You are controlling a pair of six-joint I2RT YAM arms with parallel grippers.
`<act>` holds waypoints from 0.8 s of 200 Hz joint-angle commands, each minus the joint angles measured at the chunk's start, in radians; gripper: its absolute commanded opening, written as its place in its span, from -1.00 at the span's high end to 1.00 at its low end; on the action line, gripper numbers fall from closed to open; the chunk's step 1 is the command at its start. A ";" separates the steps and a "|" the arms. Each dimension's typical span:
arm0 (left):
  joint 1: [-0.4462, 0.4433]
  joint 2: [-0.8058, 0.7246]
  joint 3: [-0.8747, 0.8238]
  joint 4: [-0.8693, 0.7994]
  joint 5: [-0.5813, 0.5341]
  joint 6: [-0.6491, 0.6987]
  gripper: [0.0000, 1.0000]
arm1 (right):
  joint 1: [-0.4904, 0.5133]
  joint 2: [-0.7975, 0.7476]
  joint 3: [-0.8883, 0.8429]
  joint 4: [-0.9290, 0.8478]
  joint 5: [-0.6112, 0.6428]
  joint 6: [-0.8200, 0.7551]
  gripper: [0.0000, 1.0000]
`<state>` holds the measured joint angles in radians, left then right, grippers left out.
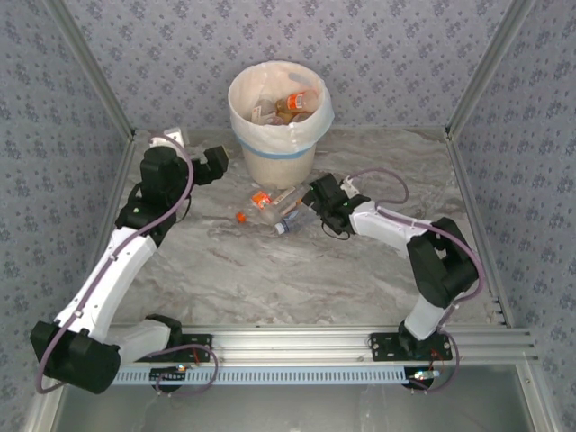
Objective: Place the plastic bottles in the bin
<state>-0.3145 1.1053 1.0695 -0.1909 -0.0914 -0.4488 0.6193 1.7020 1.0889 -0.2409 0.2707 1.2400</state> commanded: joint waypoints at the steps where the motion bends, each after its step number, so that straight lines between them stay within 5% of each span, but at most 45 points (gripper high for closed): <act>1: 0.018 -0.044 -0.026 -0.014 -0.017 -0.044 -0.99 | 0.015 0.036 0.029 -0.035 0.096 0.118 -0.81; 109: 0.046 -0.012 -0.066 -0.079 -0.002 -0.065 -0.99 | 0.018 0.237 0.137 -0.013 0.074 0.166 -0.60; 160: 0.046 0.018 -0.064 -0.078 0.014 -0.071 -0.99 | 0.014 0.203 0.061 0.032 0.099 0.144 -0.23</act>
<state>-0.2749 1.1149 1.0050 -0.2672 -0.0937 -0.5076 0.6373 1.9285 1.1954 -0.2207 0.3336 1.3819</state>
